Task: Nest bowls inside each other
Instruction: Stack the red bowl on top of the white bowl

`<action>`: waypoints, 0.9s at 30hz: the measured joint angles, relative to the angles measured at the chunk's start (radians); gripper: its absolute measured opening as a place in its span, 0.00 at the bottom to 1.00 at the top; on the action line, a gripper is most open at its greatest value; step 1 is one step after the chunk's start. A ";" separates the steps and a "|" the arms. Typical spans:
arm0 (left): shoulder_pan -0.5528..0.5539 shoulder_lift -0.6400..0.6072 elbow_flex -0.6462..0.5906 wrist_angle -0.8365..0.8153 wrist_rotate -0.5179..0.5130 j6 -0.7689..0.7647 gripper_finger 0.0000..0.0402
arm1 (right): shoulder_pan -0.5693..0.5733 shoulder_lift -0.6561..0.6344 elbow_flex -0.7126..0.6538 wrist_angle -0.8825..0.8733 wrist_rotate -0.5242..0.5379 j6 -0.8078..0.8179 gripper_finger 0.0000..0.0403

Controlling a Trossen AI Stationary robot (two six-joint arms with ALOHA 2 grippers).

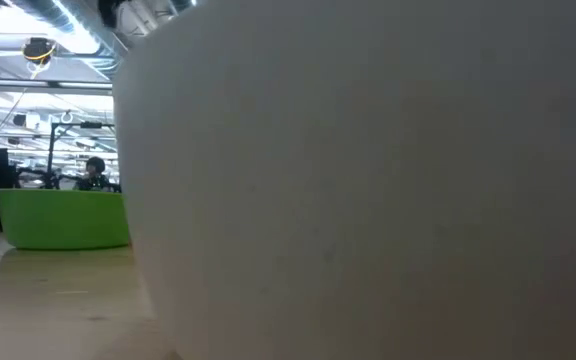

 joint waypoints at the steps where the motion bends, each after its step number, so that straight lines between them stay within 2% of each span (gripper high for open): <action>1: 0.000 0.051 0.062 -0.072 -0.002 0.037 0.26 | 0.000 0.056 0.044 -0.021 -0.003 -0.017 0.10; 6: 0.017 0.283 0.338 -0.355 -0.023 0.189 0.26 | -0.009 0.273 0.269 -0.181 0.037 -0.096 0.10; 10: 0.060 0.397 0.513 -0.594 -0.045 0.284 0.26 | -0.022 0.363 0.437 -0.357 0.093 -0.140 0.10; 13: 0.080 0.454 0.597 -0.758 -0.067 0.358 0.26 | -0.024 0.418 0.528 -0.509 0.106 -0.144 0.10; 15: 0.088 0.472 0.628 -0.801 -0.065 0.372 0.26 | -0.024 0.442 0.561 -0.560 0.106 -0.127 0.10; 21: 0.111 0.486 0.639 -0.890 -0.044 0.367 0.26 | 0.010 0.484 0.570 -0.556 0.110 -0.040 0.10; 24: 0.119 0.500 0.634 -0.938 -0.039 0.348 0.26 | 0.030 0.486 0.570 -0.508 0.109 -0.029 0.10; 27: 0.118 0.516 0.601 -0.944 0.010 0.297 0.26 | 0.044 0.487 0.570 -0.451 0.091 -0.043 0.10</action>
